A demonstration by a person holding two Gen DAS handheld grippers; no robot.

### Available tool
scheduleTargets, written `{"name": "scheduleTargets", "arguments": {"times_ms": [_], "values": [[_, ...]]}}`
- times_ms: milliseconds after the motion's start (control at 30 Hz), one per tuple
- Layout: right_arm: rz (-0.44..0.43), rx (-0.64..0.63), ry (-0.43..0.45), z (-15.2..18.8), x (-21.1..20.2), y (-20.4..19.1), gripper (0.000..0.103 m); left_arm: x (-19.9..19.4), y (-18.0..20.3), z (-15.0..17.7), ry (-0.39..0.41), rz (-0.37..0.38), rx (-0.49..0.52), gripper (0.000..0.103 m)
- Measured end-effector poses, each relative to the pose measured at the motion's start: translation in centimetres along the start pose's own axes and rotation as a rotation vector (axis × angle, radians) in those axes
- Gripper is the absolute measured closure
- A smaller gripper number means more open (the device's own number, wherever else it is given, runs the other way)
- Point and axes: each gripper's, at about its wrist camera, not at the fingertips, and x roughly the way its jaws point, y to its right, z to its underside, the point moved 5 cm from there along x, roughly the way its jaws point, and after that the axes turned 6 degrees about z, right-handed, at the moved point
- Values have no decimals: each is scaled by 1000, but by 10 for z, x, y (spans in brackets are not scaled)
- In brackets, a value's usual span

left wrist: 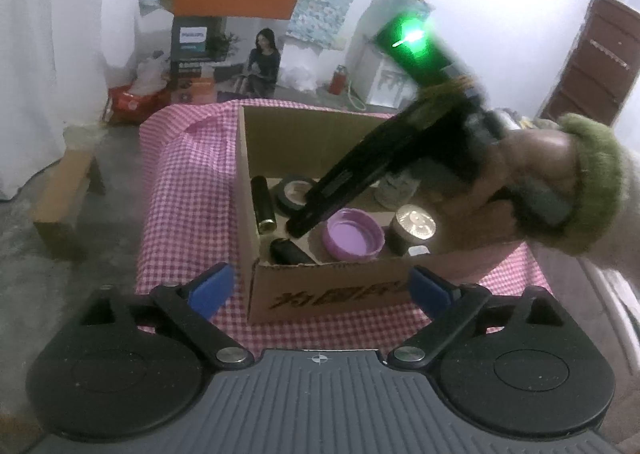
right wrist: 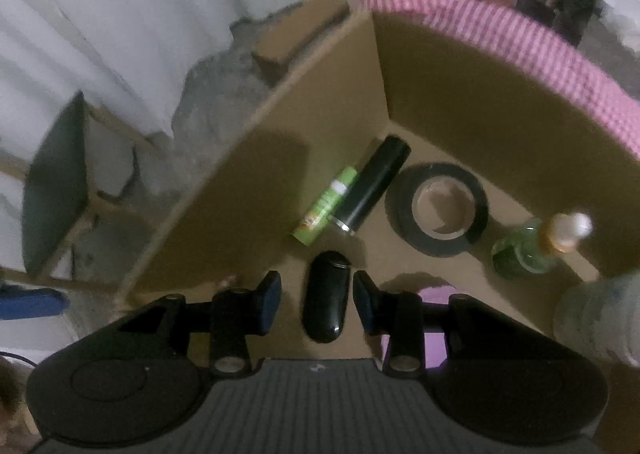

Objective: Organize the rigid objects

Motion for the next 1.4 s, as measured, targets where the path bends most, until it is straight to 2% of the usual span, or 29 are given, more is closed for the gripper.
{"name": "scheduleTargets", "arguments": {"times_ms": [167,367,567,667,733,767,800,833,867,933,1033,1167,1267,1400], "values": [[-4,57,165,22,-62,-10,61,-10,1,0,50,-30,-18,0],[38,220,364,85,-127,-1,60,-12,2,-4,66,-136,-52,0],[118,428,463,153,-137,8,60,2,16,-3,50,-165,-54,0],[197,496,490,178,-131,10,60,10,25,-3,54,-235,-24,0],[264,511,521,187,-126,9,59,16,31,-3,50,-254,-16,0],[301,511,530,191,-122,8,33,18,34,-3,49,-248,-15,0],[327,511,548,195,-123,7,14,21,35,-3,44,-238,-16,0],[348,507,595,201,-125,4,2,23,38,-3,38,-228,-16,0],[359,484,638,204,-128,0,0,26,40,-4,28,-218,-10,0],[379,441,641,204,-127,-4,0,30,44,-3,22,-212,6,0],[416,445,630,201,-125,4,0,34,50,-1,19,-238,37,0],[402,467,626,203,-122,12,0,38,55,2,19,-294,55,0],[423,468,595,202,-115,14,0,40,58,2,9,-293,55,1],[433,473,576,198,-111,19,0,40,58,1,-1,-330,57,0]]}}
